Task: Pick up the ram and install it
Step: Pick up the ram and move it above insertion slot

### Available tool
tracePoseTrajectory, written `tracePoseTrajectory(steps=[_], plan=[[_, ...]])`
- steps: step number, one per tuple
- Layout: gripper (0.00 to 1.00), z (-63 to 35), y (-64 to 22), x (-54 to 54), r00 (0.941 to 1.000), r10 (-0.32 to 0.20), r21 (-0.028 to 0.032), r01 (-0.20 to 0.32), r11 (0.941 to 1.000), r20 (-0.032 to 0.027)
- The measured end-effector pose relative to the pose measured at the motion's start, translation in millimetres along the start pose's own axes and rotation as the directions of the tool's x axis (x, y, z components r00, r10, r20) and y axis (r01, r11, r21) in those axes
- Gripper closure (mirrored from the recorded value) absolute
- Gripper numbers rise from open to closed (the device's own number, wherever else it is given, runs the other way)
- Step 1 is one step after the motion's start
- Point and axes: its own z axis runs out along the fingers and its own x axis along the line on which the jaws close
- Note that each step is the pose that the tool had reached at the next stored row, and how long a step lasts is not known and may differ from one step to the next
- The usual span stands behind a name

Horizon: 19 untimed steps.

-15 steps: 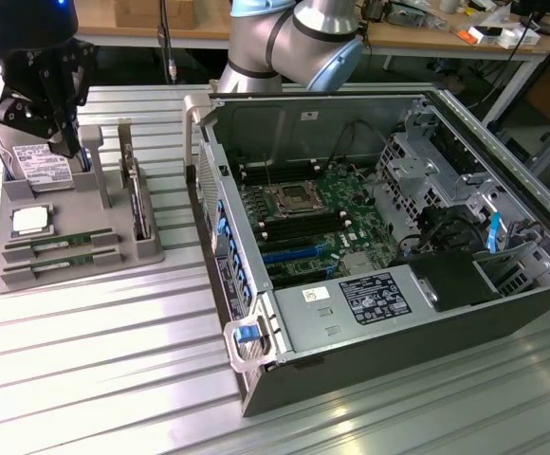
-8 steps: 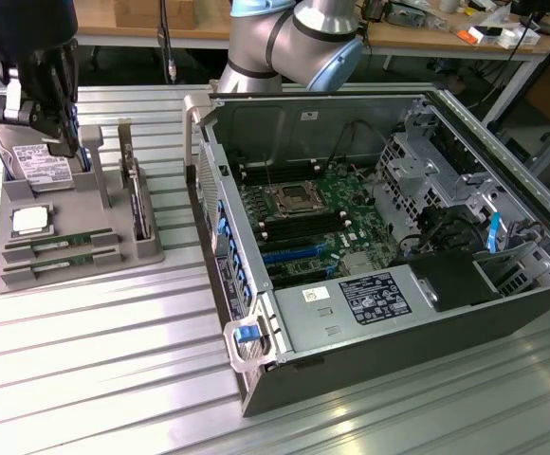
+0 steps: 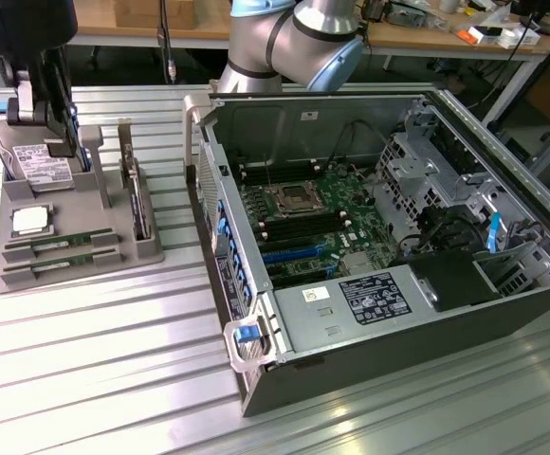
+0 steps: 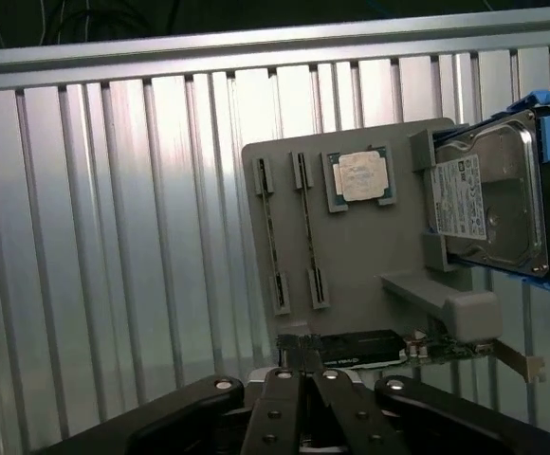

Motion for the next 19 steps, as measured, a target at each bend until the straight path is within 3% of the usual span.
tracePoseTrajectory(steps=[1,4,8,11,14,19], plan=[[0.89,0.0,0.0,0.0,1.0000,0.000,0.0001,0.000,1.0000,0.0000],[0.70,0.0,0.0,0.0,1.0000,0.000,0.0000,0.000,1.0000,0.0000],[0.70,5.3,4.4,0.6,1.0000,0.000,0.0001,0.000,1.0000,-0.0025],[0.70,18.4,17.0,2.2,1.0000,-0.006,0.0002,0.006,1.0000,-0.0027],[0.70,26.2,17.7,2.5,0.9943,-0.106,-0.0048,0.106,0.9943,-0.0045],[0.70,43.4,22.1,3.6,0.9930,-0.118,-0.0053,0.118,0.9930,-0.0047]])
